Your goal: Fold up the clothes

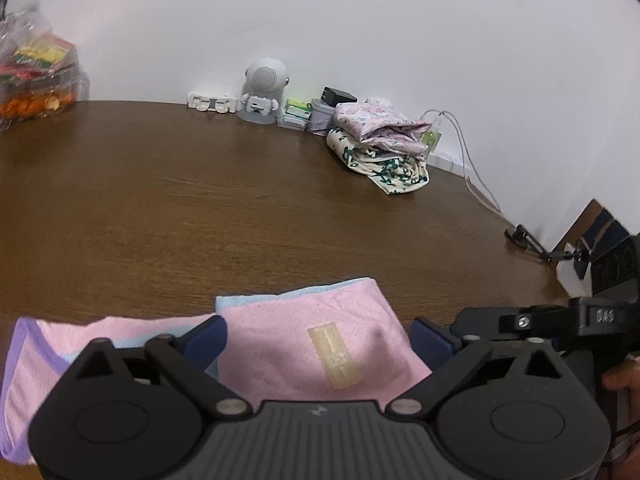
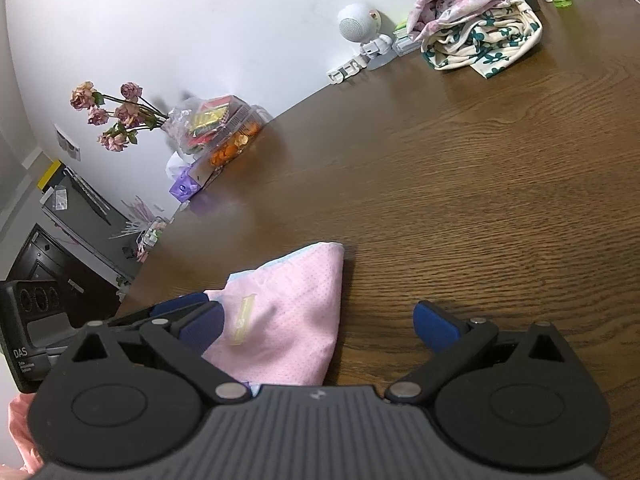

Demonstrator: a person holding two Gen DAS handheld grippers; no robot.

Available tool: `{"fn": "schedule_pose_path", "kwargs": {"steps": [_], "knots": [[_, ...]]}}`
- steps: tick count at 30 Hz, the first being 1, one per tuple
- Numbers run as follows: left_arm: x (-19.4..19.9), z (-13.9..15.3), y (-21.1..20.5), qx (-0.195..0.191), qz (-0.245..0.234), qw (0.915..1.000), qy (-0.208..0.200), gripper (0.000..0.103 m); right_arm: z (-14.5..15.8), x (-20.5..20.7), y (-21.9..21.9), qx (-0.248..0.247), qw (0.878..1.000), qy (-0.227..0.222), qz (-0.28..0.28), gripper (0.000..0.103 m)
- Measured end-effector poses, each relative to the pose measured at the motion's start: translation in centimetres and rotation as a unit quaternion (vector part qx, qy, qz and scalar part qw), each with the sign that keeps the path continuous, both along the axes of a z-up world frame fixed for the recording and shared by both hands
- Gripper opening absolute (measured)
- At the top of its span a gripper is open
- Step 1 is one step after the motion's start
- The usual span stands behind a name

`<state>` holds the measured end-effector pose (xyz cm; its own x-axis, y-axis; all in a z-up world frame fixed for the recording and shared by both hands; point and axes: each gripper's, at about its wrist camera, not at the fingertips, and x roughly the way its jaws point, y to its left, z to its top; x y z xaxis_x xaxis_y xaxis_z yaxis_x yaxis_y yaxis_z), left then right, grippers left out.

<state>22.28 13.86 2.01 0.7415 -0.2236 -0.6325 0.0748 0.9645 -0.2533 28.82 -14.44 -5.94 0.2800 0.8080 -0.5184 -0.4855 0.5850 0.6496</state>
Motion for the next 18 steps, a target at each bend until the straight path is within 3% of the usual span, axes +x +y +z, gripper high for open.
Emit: {"fn": "schedule_pose_path", "kwargs": {"steps": [3, 5, 9, 12, 14, 16, 18], "knots": [[0.3, -0.4, 0.1, 0.013, -0.007, 0.9999, 0.001, 0.082, -0.1, 0.3, 0.0, 0.009, 1.000, 0.007, 0.009, 0.095], [0.3, -0.7, 0.2, 0.015, -0.012, 0.9998, 0.002, 0.075, -0.5, 0.5, 0.3, 0.013, 1.000, 0.019, 0.020, 0.083], [0.5, -1.4, 0.5, 0.021, -0.023, 0.9995, 0.004, 0.071, -0.9, 0.7, 1.1, 0.021, 0.999, 0.032, 0.032, 0.075], [0.6, -2.0, 0.7, 0.025, -0.031, 0.9992, 0.006, 0.070, -1.5, 1.1, 1.6, 0.023, 0.998, 0.049, 0.034, 0.049], [0.7, -2.3, 0.8, 0.028, -0.036, 0.9990, 0.007, 0.070, -2.5, 1.6, 1.6, 0.034, 0.996, 0.077, 0.033, 0.023], [0.7, -2.6, 0.9, 0.029, -0.040, 0.9987, 0.007, 0.070, -3.2, 2.1, 1.5, 0.045, 0.994, 0.097, 0.027, 0.015], [0.8, -2.7, 1.2, 0.025, -0.043, 0.9987, 0.004, 0.070, -3.4, 2.2, 1.5, 0.047, 0.993, 0.104, 0.026, 0.014]]}}
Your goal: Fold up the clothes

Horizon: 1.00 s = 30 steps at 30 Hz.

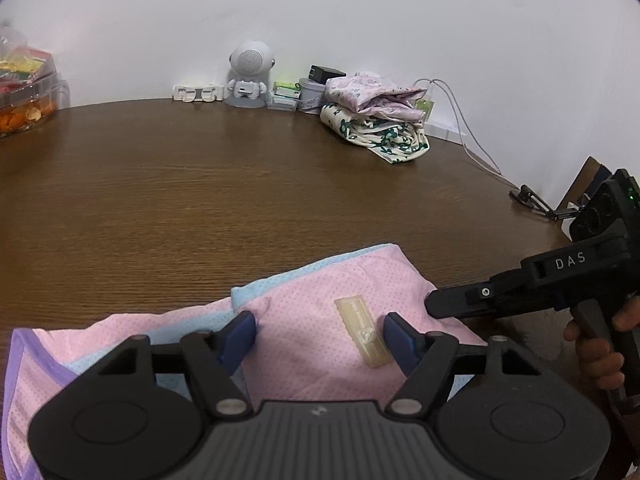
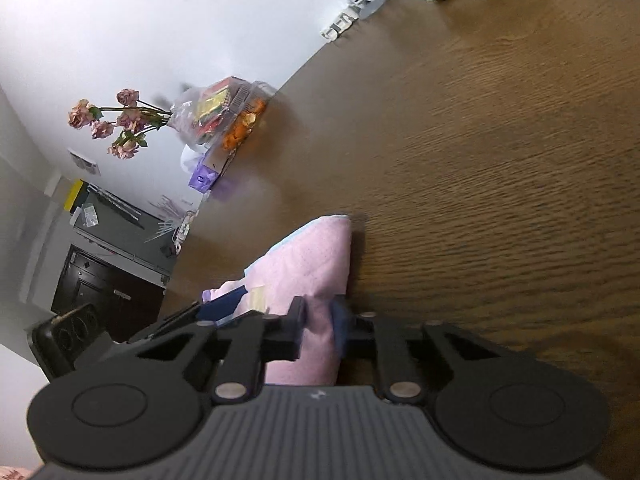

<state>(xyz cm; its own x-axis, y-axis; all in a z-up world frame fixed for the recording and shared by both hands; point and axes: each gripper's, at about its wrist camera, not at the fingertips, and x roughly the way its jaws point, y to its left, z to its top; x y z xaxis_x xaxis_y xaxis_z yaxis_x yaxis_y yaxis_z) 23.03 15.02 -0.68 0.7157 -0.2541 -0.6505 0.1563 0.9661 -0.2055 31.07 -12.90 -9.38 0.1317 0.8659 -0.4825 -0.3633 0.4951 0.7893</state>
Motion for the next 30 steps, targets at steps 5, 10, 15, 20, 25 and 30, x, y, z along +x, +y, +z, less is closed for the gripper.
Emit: {"fn": "schedule_pose_path", "kwargs": {"steps": [5, 10, 15, 20, 25, 30], "knots": [[-0.1, -0.1, 0.1, -0.002, -0.005, 1.0000, -0.005, 0.070, -0.2, 0.3, 0.4, -0.001, 1.000, 0.010, 0.004, 0.014], [-0.1, 0.0, 0.0, -0.001, -0.005, 1.0000, -0.005, 0.070, 0.2, 0.2, 0.5, -0.006, 1.000, 0.016, -0.003, 0.007], [0.4, 0.1, -1.1, -0.002, -0.009, 1.0000, 0.001, 0.070, 1.9, 0.3, 0.0, -0.011, 1.000, 0.003, -0.006, 0.006], [0.6, 1.1, -2.7, -0.023, -0.032, 0.9992, -0.010, 0.071, 5.2, 0.5, -0.8, -0.057, 0.997, -0.044, -0.010, 0.006], [-0.5, 1.9, -2.0, -0.032, -0.046, 0.9978, -0.034, 0.055, 9.0, 0.2, -0.6, -0.103, 0.990, -0.095, 0.003, 0.006], [1.5, 0.4, -3.3, -0.046, -0.097, 0.9942, 0.002, 0.027, 12.7, -0.1, -0.4, -0.148, 0.978, -0.146, 0.015, 0.006]]}}
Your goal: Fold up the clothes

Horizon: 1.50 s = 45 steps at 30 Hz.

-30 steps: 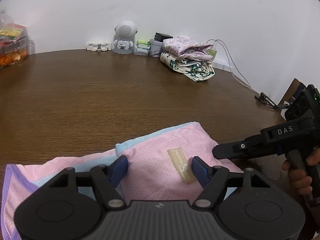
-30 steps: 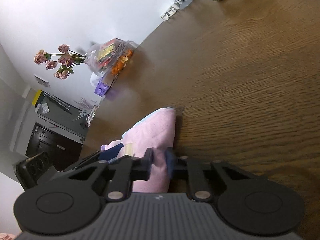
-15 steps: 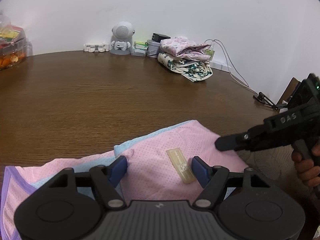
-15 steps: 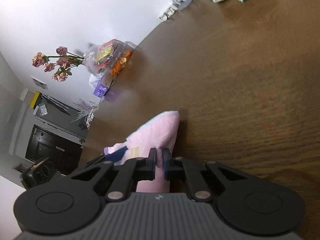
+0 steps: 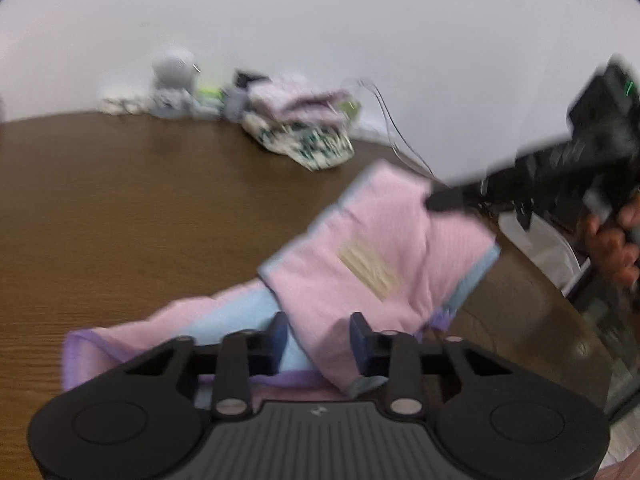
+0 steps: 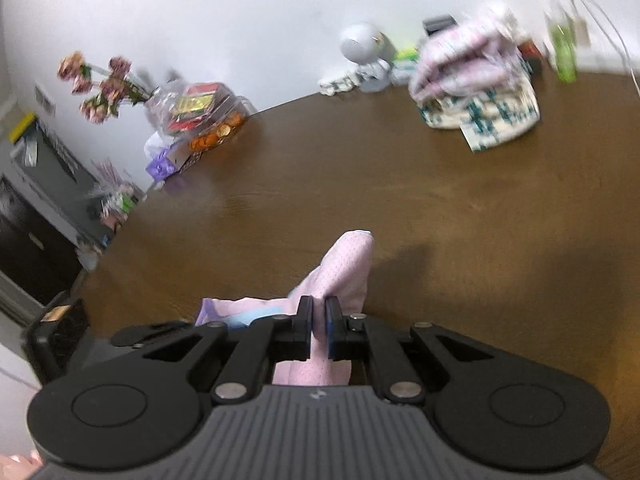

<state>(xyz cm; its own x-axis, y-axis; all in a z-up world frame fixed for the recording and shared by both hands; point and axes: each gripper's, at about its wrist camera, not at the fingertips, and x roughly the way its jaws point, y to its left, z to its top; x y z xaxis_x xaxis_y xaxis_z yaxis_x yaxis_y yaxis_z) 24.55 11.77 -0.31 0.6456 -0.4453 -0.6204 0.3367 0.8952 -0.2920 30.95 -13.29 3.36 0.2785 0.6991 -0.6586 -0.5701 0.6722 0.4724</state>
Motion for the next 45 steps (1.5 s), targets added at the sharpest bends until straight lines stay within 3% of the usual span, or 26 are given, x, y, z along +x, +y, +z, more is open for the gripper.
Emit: {"fn": "schedule_pose_path", "kwargs": {"steps": [3, 5, 7, 10, 17, 22, 30, 33, 36, 40, 42, 45], "knots": [[1.1, -0.8, -0.6, -0.020, -0.009, 0.9996, 0.020, 0.032, 2.0, -0.5, 1.3, -0.023, 0.999, -0.028, 0.016, 0.006], [0.6, -0.5, 0.1, -0.044, -0.002, 0.9989, 0.018, 0.055, 3.1, -1.1, 3.5, -0.039, 0.998, -0.046, 0.037, 0.006], [-1.1, 0.7, 1.9, -0.068, 0.019, 0.9975, -0.007, 0.070, 4.1, -1.9, 5.7, -0.057, 0.995, -0.063, 0.058, 0.006], [-4.1, 2.1, 5.6, -0.087, 0.067, 0.9934, -0.032, 0.080, 4.7, -3.4, 9.0, -0.089, 0.988, -0.087, 0.090, 0.006], [-9.3, 1.7, 11.6, -0.043, 0.158, 0.9860, -0.033, 0.078, 3.7, -7.6, 15.9, -0.148, 0.969, -0.113, 0.165, 0.006], [-11.1, 1.3, 13.2, -0.052, 0.176, 0.9823, -0.037, 0.078, 1.6, -9.8, 18.7, -0.185, 0.956, -0.109, 0.199, 0.006], [-13.0, 1.2, 13.8, -0.064, 0.183, 0.9800, -0.045, 0.079, -1.4, -11.7, 20.8, -0.197, 0.950, -0.090, 0.226, 0.006], [-13.1, 1.2, 13.6, -0.064, 0.185, 0.9798, -0.044, 0.079, -2.3, -11.9, 20.9, -0.192, 0.951, -0.079, 0.229, 0.007], [-13.1, 1.4, 13.4, -0.061, 0.191, 0.9787, -0.043, 0.080, -2.8, -11.9, 20.0, -0.156, 0.960, -0.057, 0.228, 0.011], [-13.0, 1.8, 13.0, -0.060, 0.199, 0.9770, -0.045, 0.079, -1.6, -11.9, 16.4, -0.065, 0.974, -0.038, 0.212, 0.031], [-12.5, 2.2, 12.3, -0.058, 0.189, 0.9790, -0.048, 0.078, -0.4, -11.1, 13.5, -0.025, 0.981, -0.051, 0.184, 0.032], [-11.0, 2.9, 10.3, -0.057, 0.152, 0.9850, -0.057, 0.072, 0.4, -9.1, 9.7, -0.011, 0.989, -0.085, 0.120, 0.031]]}}
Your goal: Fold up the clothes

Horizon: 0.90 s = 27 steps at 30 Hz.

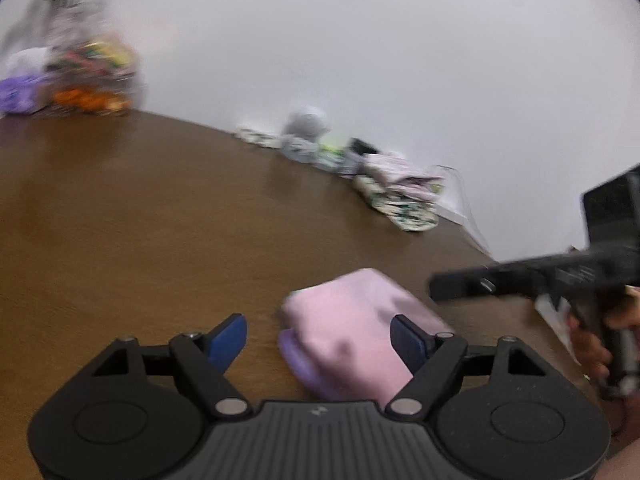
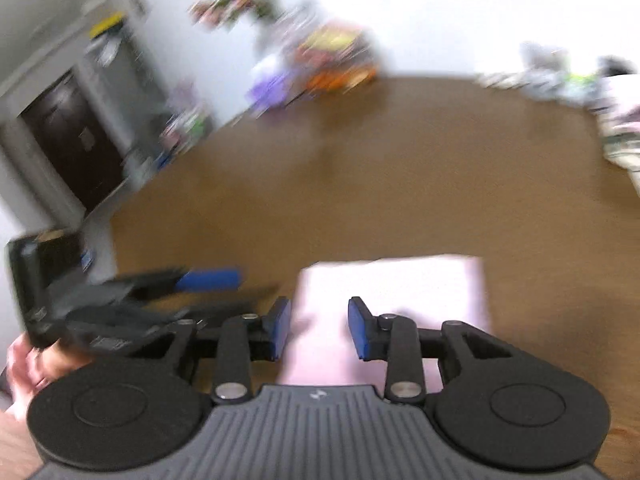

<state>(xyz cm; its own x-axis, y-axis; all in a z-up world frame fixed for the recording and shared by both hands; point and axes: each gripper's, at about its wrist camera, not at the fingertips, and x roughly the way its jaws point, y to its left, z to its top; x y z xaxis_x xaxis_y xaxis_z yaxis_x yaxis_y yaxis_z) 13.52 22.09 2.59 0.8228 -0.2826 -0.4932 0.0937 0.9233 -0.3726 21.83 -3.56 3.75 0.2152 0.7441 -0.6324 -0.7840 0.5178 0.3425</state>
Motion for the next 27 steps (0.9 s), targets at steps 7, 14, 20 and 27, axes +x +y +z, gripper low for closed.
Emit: {"fn": "schedule_pose_path", "kwargs": {"steps": [7, 14, 20, 27], "knots": [[5.0, -0.4, -4.2, 0.053, -0.009, 0.9985, 0.015, 0.049, -3.0, 1.9, -1.3, -0.022, 0.997, -0.069, -0.014, 0.009], [5.8, -2.3, -4.6, 0.075, -0.007, 0.9960, 0.048, 0.049, -6.5, 0.5, -1.6, -0.051, 0.995, -0.084, -0.002, 0.010], [6.3, -2.4, -4.9, 0.103, -0.034, 0.9925, 0.056, 0.051, -6.9, -0.9, -1.7, -0.053, 0.996, -0.076, -0.016, 0.010], [3.6, -0.2, -5.8, 0.127, -0.062, 0.9897, 0.022, 0.058, -4.9, -1.1, -2.5, -0.014, 0.996, -0.082, -0.028, 0.012]]}}
